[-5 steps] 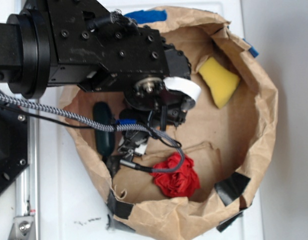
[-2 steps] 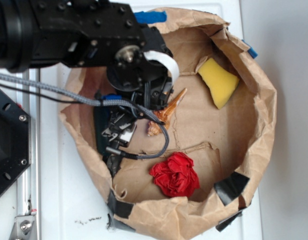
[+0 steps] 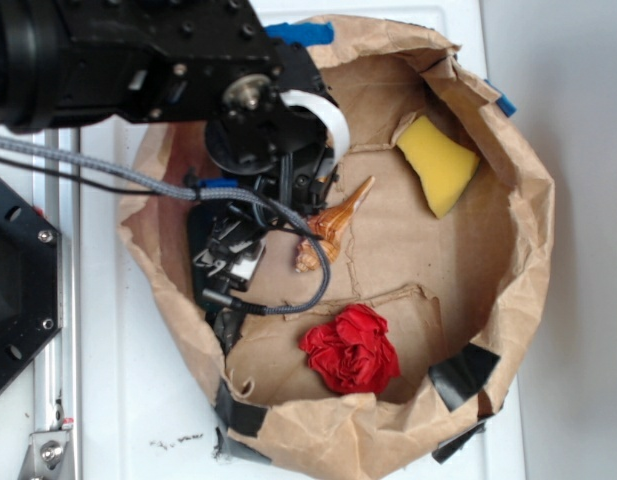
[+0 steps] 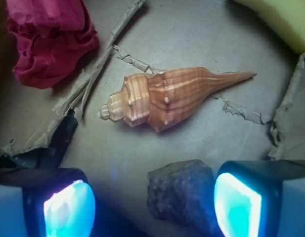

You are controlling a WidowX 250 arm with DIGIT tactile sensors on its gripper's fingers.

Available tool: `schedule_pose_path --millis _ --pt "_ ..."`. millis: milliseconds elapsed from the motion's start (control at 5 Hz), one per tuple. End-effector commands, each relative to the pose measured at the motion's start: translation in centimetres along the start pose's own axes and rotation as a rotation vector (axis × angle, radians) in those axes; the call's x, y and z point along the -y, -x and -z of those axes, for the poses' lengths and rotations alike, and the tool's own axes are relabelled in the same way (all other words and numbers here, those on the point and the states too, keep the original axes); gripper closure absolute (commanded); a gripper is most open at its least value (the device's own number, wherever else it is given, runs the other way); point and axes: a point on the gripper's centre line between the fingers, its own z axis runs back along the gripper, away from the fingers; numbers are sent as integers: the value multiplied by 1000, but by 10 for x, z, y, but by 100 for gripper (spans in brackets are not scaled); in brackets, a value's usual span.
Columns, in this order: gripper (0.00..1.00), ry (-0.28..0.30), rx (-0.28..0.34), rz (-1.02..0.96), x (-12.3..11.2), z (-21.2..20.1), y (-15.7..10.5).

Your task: Grab the rock.

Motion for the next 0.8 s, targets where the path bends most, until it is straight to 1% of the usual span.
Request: schedule_pose_path --millis 0,200,400,600 --pt "0 -64 58 -46 -6 -7 -1" --pt "0 -66 56 -64 -11 1 -3" --pt "0 -90 64 -77 -13 11 -6" --pt "0 -127 61 -112 -15 25 -11"
